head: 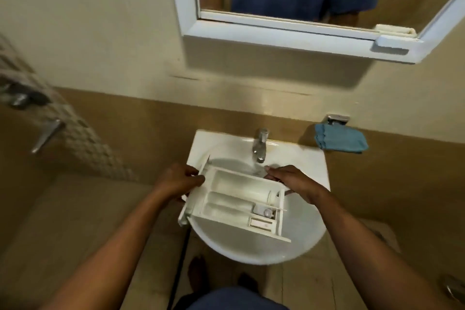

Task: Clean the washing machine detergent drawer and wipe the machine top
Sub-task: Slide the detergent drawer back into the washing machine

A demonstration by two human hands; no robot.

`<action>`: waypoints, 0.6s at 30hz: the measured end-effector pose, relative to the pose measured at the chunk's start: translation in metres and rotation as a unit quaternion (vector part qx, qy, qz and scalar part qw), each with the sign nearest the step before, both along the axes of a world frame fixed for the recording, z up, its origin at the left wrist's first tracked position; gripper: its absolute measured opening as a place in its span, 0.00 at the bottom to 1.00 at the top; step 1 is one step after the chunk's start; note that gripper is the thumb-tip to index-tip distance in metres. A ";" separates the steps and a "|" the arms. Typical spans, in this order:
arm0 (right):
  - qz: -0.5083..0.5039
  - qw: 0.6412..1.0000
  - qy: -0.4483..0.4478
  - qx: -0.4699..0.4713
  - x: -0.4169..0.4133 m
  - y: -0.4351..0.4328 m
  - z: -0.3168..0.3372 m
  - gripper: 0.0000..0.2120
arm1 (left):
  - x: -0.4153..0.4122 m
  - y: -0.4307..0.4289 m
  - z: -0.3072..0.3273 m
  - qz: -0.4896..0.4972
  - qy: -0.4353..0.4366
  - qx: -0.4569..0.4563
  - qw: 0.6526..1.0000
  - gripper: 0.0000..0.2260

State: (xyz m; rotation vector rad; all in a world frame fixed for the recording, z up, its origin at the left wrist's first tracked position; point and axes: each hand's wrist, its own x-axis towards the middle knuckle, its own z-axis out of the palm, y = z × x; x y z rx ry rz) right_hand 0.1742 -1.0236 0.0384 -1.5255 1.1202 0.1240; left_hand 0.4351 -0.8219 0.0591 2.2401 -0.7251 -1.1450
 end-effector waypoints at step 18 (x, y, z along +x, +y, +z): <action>0.152 0.947 -0.127 0.251 0.172 0.241 -0.020 0.32 | -0.128 0.365 0.051 0.639 -0.004 -0.117 0.760 0.03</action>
